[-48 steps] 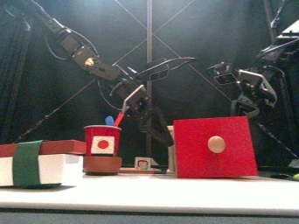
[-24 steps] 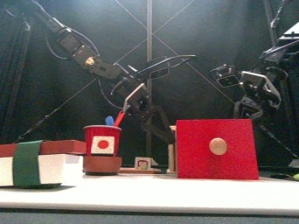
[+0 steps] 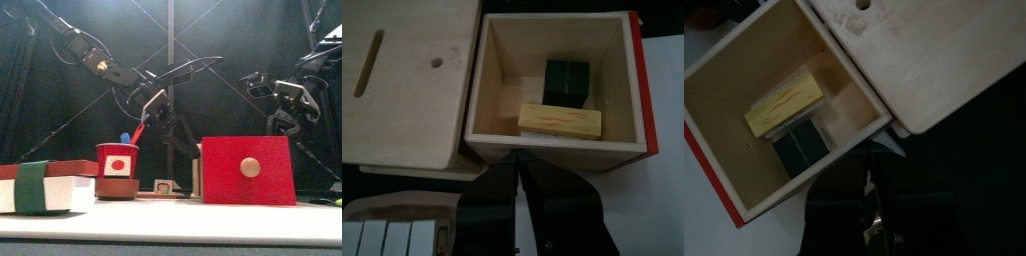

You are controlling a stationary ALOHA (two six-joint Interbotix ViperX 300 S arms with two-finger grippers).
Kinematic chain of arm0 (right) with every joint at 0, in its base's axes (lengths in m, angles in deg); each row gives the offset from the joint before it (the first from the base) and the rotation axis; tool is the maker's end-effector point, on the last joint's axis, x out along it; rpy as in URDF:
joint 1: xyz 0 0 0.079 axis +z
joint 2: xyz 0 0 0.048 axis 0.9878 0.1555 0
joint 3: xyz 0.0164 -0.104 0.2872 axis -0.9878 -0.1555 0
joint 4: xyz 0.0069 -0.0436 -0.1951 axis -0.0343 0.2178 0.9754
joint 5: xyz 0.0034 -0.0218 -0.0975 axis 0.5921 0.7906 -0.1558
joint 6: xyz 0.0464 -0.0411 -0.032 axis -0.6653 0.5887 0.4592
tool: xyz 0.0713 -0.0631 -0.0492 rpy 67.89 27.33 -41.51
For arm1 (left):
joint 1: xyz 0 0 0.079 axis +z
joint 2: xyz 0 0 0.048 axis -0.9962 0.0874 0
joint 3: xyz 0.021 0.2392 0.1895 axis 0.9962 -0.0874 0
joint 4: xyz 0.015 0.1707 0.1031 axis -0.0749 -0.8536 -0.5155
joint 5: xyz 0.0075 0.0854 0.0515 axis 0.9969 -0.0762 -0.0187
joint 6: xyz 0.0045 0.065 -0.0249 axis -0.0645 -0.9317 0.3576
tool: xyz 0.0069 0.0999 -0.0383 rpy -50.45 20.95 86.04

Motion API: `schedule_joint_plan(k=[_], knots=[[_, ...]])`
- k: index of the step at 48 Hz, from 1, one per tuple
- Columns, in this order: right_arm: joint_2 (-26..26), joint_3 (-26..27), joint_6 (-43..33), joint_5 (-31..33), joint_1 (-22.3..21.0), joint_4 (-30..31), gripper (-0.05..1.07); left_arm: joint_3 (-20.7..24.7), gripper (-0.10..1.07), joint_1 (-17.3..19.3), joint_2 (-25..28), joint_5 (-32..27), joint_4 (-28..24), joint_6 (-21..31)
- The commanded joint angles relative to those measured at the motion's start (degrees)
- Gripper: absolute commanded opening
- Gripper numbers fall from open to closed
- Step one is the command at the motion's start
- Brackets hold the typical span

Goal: Close the drawer

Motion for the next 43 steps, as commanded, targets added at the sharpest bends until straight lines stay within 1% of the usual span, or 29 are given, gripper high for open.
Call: schedule_joint_plan(k=[1, 29, 43], knots=[[-1.3, 1.8, 0.1, -0.2, 0.0, 0.5, 0.45, 1.3, 0.47, 0.1, -2.0, 0.2, -0.1, 0.0], [-1.4, 2.7, 0.1, -0.3, -0.3, 2.3, 0.45, 1.6, 0.47, 0.2, -1.9, 0.2, -1.1, 0.1], [-1.3, 2.0, 0.0, -0.2, -0.3, 2.2, 0.45, 1.7, 0.47, 0.3, -2.1, 0.2, -1.8, 0.1]])
